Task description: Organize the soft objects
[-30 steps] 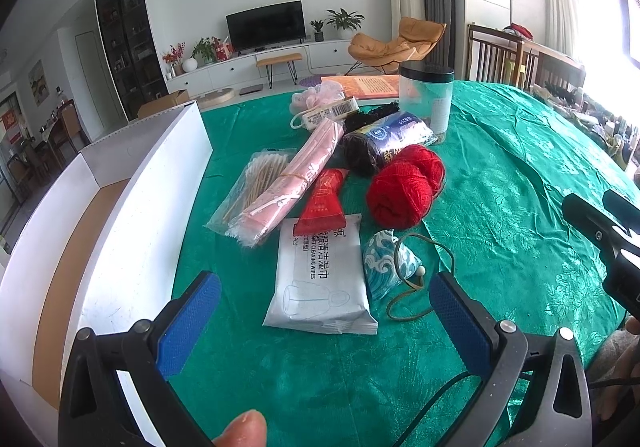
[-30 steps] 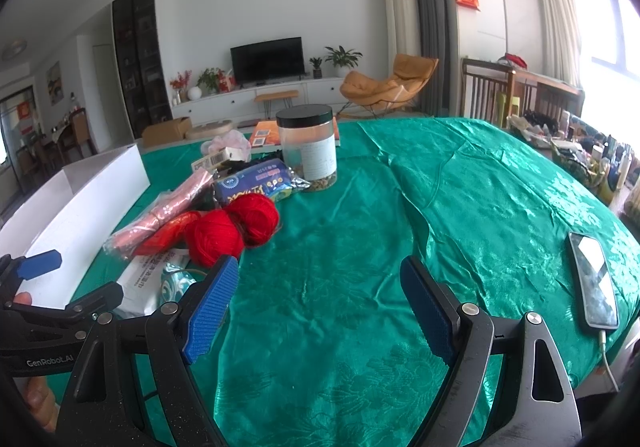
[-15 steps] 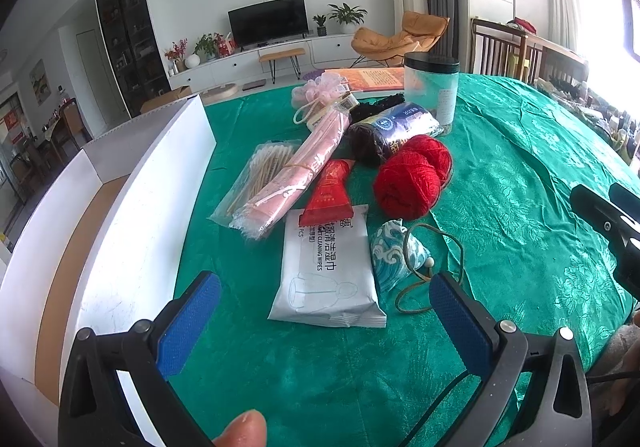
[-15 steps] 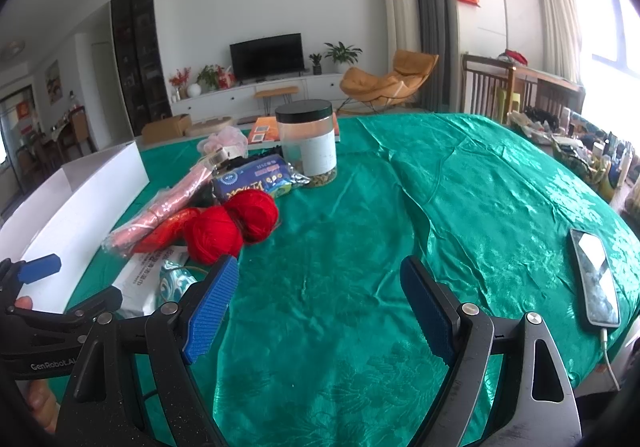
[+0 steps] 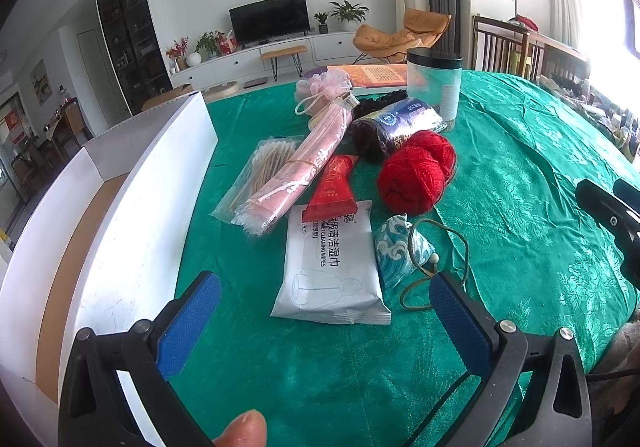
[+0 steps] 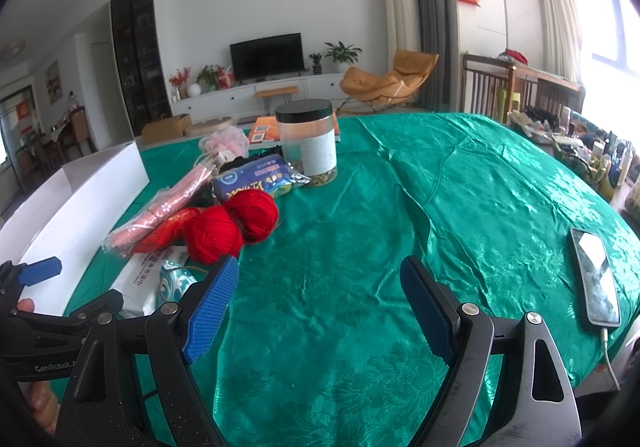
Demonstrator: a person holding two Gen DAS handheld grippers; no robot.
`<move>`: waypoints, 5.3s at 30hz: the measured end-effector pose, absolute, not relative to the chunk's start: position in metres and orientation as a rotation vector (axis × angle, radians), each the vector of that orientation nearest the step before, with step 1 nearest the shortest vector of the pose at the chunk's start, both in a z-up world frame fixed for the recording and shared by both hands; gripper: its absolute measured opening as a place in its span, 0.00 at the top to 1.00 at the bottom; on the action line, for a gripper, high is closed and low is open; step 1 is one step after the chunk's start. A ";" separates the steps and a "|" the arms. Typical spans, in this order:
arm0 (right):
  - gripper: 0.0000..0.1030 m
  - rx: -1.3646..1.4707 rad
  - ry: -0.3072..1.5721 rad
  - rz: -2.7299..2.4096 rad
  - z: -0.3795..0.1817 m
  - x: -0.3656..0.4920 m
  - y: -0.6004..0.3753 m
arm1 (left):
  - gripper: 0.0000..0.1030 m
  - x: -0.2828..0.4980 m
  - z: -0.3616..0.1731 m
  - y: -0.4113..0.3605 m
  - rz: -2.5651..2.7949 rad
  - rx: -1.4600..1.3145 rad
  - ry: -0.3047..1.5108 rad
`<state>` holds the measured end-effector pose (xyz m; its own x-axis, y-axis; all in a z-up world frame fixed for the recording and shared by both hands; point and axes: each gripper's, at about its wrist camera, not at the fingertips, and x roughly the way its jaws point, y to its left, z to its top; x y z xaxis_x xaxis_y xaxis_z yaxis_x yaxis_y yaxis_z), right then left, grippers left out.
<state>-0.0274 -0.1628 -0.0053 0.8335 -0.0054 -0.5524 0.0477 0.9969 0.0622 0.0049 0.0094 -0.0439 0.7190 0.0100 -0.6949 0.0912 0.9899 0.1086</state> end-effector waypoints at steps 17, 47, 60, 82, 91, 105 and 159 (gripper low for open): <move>0.17 0.077 0.582 -0.023 -0.005 -0.027 -0.162 | 0.00 0.005 -0.047 0.008 -0.047 0.145 0.777; 0.17 0.083 0.578 -0.016 -0.007 -0.028 -0.160 | 0.00 0.006 -0.053 0.005 -0.047 0.154 0.785; 0.17 0.084 0.579 -0.015 -0.006 -0.027 -0.163 | 0.00 0.005 -0.053 0.005 -0.047 0.154 0.785; 0.17 0.117 0.627 -0.020 -0.016 -0.023 -0.164 | 0.00 0.005 -0.061 0.012 -0.032 0.171 0.827; 0.17 0.123 0.666 -0.027 -0.020 -0.017 -0.168 | 0.00 0.007 -0.071 0.009 -0.049 0.189 0.875; 0.17 0.184 0.841 0.358 -0.048 0.034 -0.119 | 0.00 0.018 -0.106 0.032 -0.069 0.123 1.024; 0.16 0.436 0.818 0.123 -0.055 0.031 -0.212 | 0.02 0.090 -0.108 0.006 -0.136 0.072 1.085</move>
